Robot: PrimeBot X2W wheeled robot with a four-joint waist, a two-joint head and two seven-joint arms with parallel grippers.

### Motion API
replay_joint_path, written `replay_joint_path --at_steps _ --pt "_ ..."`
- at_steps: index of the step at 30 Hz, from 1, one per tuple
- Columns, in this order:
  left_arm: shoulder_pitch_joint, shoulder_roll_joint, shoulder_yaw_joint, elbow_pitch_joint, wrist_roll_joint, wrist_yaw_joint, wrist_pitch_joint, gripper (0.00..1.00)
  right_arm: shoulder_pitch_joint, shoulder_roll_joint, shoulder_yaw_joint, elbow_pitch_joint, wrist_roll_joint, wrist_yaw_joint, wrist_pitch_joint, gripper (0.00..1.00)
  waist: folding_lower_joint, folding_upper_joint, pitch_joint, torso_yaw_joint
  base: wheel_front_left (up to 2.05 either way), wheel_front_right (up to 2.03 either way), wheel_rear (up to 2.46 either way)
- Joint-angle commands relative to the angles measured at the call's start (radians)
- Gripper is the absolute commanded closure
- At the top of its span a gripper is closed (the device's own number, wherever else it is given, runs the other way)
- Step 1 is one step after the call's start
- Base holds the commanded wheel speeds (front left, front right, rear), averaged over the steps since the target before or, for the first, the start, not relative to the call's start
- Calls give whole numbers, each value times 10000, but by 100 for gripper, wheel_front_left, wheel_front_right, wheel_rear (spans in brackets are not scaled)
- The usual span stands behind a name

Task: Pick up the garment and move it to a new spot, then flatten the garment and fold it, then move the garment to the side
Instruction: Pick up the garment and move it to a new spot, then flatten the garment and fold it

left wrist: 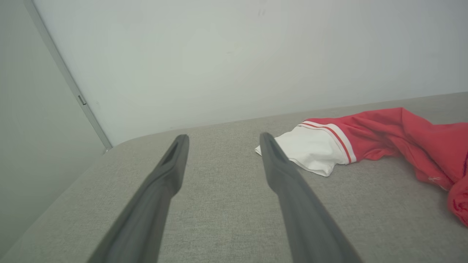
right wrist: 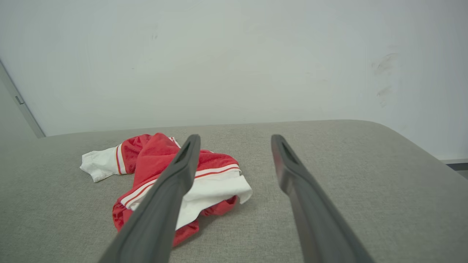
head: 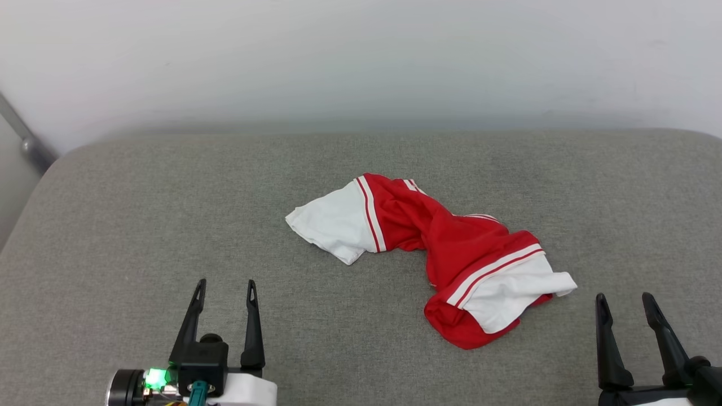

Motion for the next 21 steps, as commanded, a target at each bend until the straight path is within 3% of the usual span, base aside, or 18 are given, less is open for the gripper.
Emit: replay_joint_path --at_steps 1,21 --pt "222 -142 152 36 154 -132 -25 0 150 19 1 21 53 -3 -21 0 0 0 -61 -3 0 0 0" --pt "766 -1011 1213 147 1046 -1167 -26 0 330 21 28 17 174 -3 -20 0 0 0 -170 -20 0 0 0"
